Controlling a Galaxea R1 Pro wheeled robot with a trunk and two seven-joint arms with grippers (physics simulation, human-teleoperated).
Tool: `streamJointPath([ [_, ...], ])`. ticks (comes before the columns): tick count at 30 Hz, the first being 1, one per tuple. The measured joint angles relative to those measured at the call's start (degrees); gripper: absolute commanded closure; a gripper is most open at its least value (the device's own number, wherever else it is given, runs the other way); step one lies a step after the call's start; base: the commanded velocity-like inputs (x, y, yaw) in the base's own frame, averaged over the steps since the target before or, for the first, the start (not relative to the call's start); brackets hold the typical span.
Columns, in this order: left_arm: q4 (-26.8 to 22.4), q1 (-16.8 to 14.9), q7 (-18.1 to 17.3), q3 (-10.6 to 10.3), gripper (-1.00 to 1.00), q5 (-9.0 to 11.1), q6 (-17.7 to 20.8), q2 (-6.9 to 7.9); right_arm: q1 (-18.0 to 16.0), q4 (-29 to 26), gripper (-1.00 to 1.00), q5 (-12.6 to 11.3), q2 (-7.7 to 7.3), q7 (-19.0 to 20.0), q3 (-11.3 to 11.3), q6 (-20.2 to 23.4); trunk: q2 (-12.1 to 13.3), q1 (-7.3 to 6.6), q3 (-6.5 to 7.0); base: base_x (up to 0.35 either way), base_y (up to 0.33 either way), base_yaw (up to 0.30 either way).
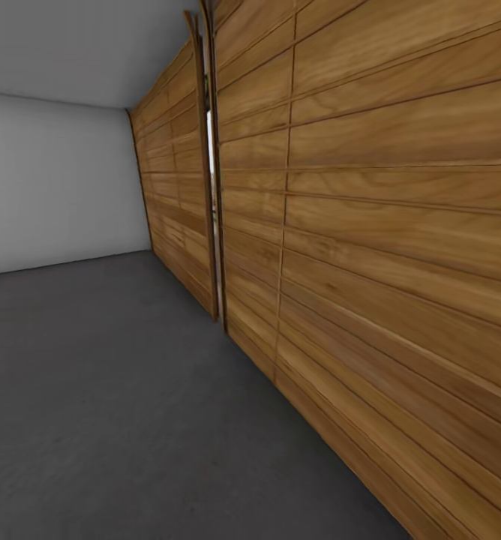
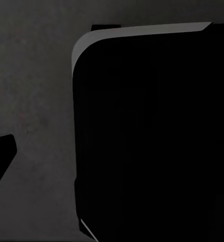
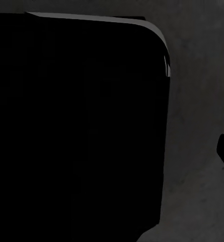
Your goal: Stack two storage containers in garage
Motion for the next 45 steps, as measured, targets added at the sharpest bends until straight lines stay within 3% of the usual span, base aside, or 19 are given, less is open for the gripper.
streamJointPath([
  [45, 0.0, 0.0, 0.0, 0.0, -1.0, 0.0, 0.0, 0.0, 0.0, 0.0, -1.0, -0.4, -0.11, -0.1, -0.1, -0.3, 0.0, 0.0, 0.0, 0.0, 0.0, 0.278],
])
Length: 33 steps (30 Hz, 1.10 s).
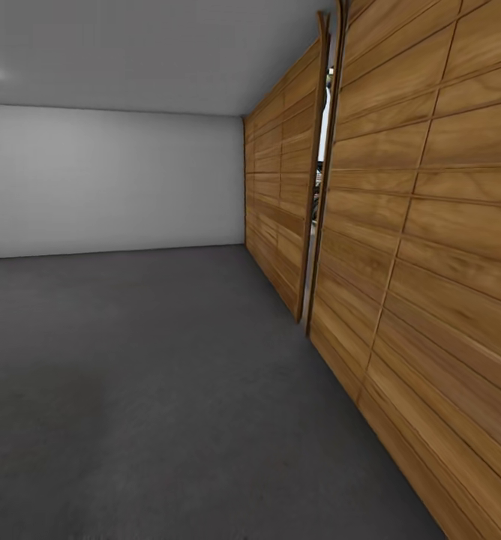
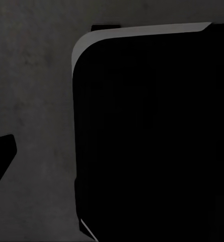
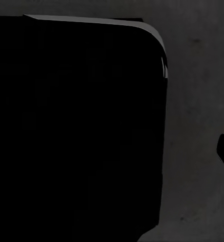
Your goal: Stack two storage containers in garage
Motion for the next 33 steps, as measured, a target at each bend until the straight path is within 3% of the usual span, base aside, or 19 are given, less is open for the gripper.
streamJointPath([
  [33, 0.1, 0.0, 0.0, 0.7, -1.0, 0.9, 0.1, -0.46, 0.0, 0.0, -1.0, -0.2, -0.51, 0.0, -0.1, -1.2, 0.0, 0.0, 0.0, 0.003, 0.0, 0.282],
])
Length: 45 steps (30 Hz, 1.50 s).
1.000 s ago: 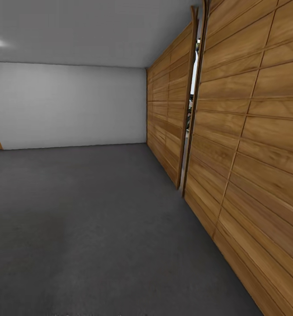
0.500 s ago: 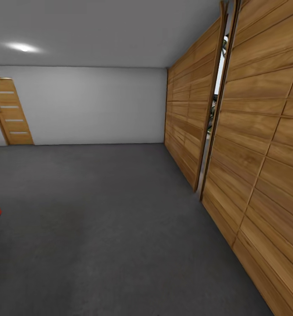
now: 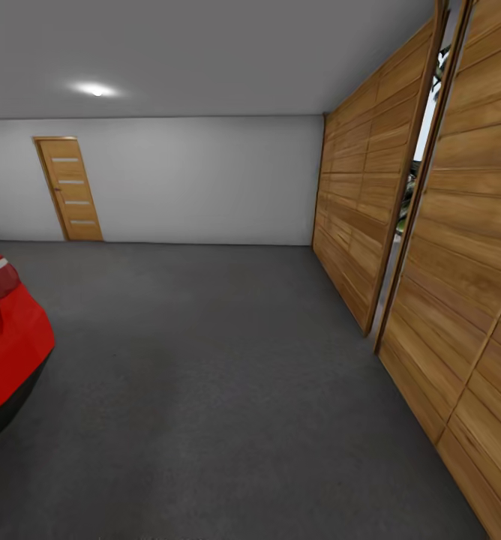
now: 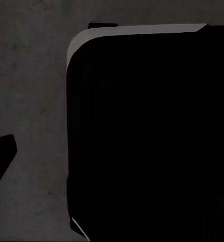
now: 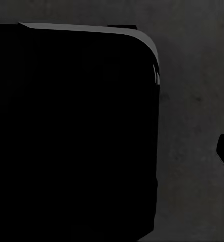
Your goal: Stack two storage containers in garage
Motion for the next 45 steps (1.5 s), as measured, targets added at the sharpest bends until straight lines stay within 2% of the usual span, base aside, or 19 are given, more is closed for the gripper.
streamJointPath([
  [6, 0.0, 0.0, 0.0, 0.0, -1.0, 0.1, 0.1, 0.04, 0.0, 0.0, -1.0, 0.0, -0.02, 0.0, 0.0, 0.0, 0.0, -0.02, 0.0, 0.193, 0.0, 0.259],
  [14, 0.1, 0.0, 0.0, -0.1, -1.0, 0.6, 0.8, 0.11, 0.0, 0.0, -1.0, 0.5, -0.21, 0.0, 0.1, 0.1, 0.0, -0.03, 0.0, 0.318, 0.0, 0.028],
  [23, 0.1, 0.0, 0.0, -0.2, -1.0, 5.2, 0.9, 0.28, 0.0, 0.0, -1.0, 0.6, -0.26, 0.1, 0.3, 0.2, 0.0, -0.03, 0.0, 0.326, 0.0, 0.001],
  [26, 0.2, 0.0, 0.0, -0.2, -1.0, 5.8, 0.9, 0.29, 0.0, 0.0, -1.0, 0.6, -0.26, 0.1, 0.3, 0.2, 0.0, -0.03, 0.0, 0.326, 0.0, 0.0],
  [45, 0.1, 0.0, 0.4, -0.2, -1.0, 6.2, 2.6, 0.36, 0.0, 0.0, -1.0, 0.6, -0.23, 0.0, 0.5, 0.1, 0.0, -0.03, 0.0, 0.326, 0.0, 0.0],
])
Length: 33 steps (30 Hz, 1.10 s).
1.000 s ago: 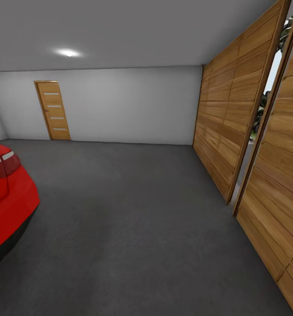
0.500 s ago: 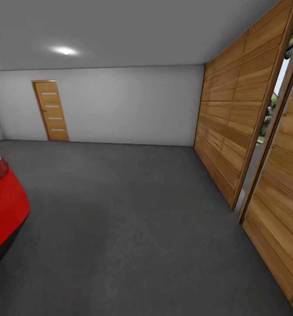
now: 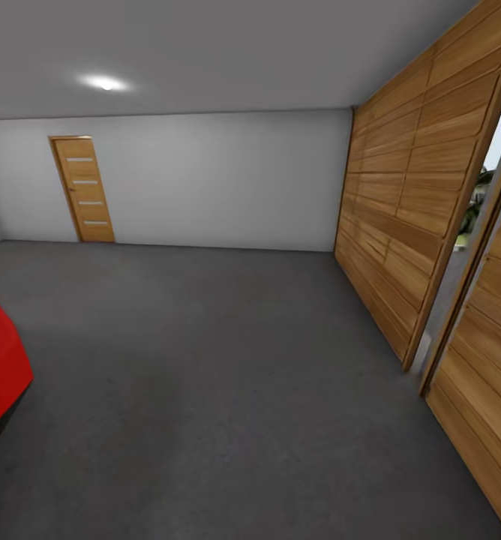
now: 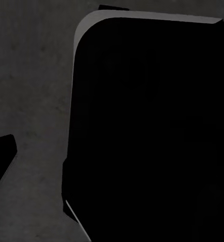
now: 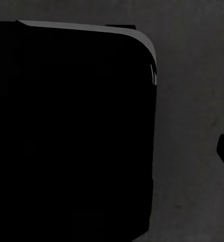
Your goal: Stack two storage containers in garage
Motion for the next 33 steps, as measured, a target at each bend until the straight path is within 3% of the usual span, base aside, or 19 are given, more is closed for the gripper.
streamJointPath([
  [33, 0.0, 0.0, 0.1, 0.0, -1.0, 0.0, -0.3, 0.01, 0.0, 0.0, -1.0, 0.1, -0.01, 0.0, 0.1, 0.1, 0.0, 0.0, 0.0, 0.326, 0.0, 0.0],
])
